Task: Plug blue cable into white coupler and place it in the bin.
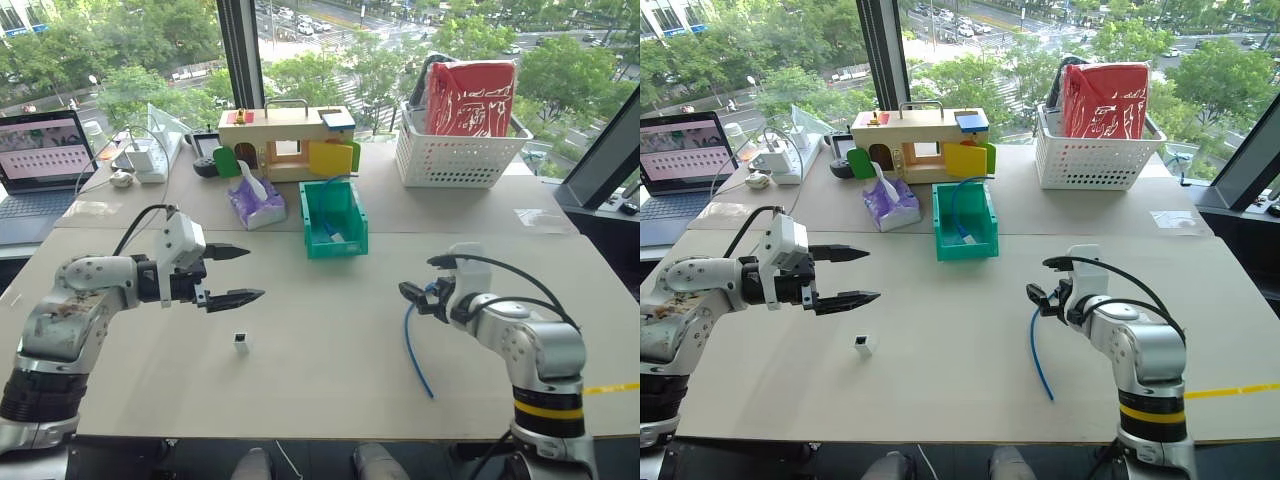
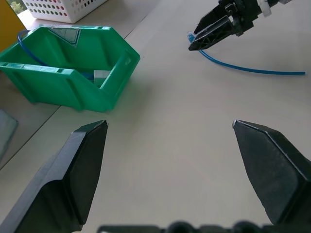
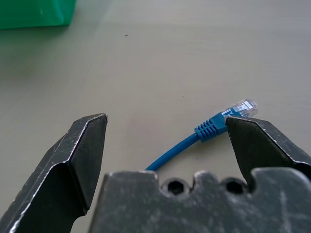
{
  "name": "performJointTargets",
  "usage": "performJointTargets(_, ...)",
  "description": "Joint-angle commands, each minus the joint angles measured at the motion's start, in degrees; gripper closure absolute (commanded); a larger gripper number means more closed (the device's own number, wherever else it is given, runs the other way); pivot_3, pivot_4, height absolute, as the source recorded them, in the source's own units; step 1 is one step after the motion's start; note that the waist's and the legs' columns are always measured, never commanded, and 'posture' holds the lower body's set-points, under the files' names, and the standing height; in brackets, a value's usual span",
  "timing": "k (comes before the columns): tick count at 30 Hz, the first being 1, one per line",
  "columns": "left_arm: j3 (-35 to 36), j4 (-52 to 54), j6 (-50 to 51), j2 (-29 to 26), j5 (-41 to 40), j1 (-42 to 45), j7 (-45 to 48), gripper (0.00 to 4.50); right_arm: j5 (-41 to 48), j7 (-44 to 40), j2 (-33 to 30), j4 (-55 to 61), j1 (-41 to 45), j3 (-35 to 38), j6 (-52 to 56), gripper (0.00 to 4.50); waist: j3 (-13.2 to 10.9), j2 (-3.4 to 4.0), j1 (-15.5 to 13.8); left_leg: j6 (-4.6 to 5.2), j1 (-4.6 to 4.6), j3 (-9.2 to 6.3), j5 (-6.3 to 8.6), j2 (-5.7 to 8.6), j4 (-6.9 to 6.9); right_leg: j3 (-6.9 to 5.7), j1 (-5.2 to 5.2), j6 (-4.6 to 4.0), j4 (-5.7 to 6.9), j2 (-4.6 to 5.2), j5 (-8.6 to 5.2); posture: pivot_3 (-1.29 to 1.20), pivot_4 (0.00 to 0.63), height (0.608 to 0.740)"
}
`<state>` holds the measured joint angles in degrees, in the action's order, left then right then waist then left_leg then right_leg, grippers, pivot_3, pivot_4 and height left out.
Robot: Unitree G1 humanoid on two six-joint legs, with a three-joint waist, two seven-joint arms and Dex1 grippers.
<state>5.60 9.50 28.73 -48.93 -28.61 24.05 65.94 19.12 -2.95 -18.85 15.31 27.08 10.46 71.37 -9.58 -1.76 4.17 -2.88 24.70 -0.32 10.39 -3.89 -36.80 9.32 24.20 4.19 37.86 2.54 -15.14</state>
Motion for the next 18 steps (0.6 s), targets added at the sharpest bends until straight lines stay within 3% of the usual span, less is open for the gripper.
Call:
performJointTargets(1, 0.7, 2.4, 0.8, -1.1, -1.0, 0.5, 0.0, 0.09, -3.0, 4.3, 2.1, -0.7, 1.6, 1.7, 1.4, 0.03, 0.0, -0.01, -0.2, 0.00, 0.04, 0.00, 0.00, 0.01, 0.00, -0.01, 0.01, 0.00, -0.03, 0.01, 0.00, 0.00, 0.150, 0.724)
performJointTargets(8, 0.7, 4.0, 0.4, -1.1, -0.4, -0.4, -0.9, 0.09, -6.4, 5.7, 4.7, -3.7, 1.8, -1.3, -0.8, 0.03, 0.0, -0.01, 0.0, 0.00, 0.04, -0.02, 0.00, -0.01, 0.00, -0.05, 0.00, 0.00, -0.05, 0.00, 0.00, 0.00, 0.150, 0.724)
performJointTargets(12, 0.7, 4.3, 1.2, -1.4, -0.4, -0.5, -1.3, 0.09, -7.2, 4.8, 4.8, -4.8, 1.2, -1.7, -2.5, 0.99, 0.0, -0.02, 0.2, 0.00, 0.00, -0.03, 0.00, -0.02, 0.00, -0.05, -0.02, 0.01, -0.02, 0.00, -0.01, 0.00, 0.150, 0.724)
performJointTargets(18, 0.8, 4.6, 2.7, -1.3, -0.8, -0.7, -2.1, 0.09, -6.9, 1.6, 3.1, -5.3, 0.3, -1.5, -4.0, 3.12, 0.0, -0.03, 0.2, 0.00, 0.00, -0.03, 0.00, -0.02, 0.00, -0.05, -0.03, 0.04, -0.02, 0.00, -0.02, 0.00, 0.150, 0.724)
